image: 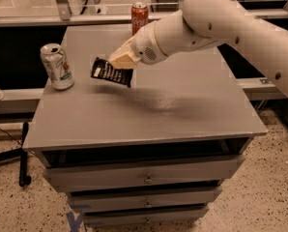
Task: Move rxbar chocolate near 7up can
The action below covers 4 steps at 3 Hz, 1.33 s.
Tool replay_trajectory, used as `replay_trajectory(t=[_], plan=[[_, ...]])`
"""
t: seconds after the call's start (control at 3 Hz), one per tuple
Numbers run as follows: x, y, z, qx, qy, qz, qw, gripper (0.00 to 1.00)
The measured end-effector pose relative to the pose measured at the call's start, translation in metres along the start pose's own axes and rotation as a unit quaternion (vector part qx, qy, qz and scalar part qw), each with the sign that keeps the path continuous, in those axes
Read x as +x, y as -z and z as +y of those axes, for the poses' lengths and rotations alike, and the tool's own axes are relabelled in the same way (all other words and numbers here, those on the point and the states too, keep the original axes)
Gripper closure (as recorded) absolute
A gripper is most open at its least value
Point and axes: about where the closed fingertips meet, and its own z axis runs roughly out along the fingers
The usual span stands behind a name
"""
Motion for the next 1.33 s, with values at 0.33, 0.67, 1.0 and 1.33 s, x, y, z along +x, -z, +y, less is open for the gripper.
replay_trajectory(t=[0.33,0.67,1.0,1.33], plan=[[-0.016,-0.028,0.003,-0.015,0.002,-0.010,0.9998,1.00],[-0.023,-0.054,0.012,-0.033,0.000,-0.018,0.9993,1.00],[-0.022,-0.071,0.021,-0.048,0.000,-0.012,0.9988,0.82],[-0.003,-0.073,0.026,-0.056,-0.002,0.007,0.9984,0.59]])
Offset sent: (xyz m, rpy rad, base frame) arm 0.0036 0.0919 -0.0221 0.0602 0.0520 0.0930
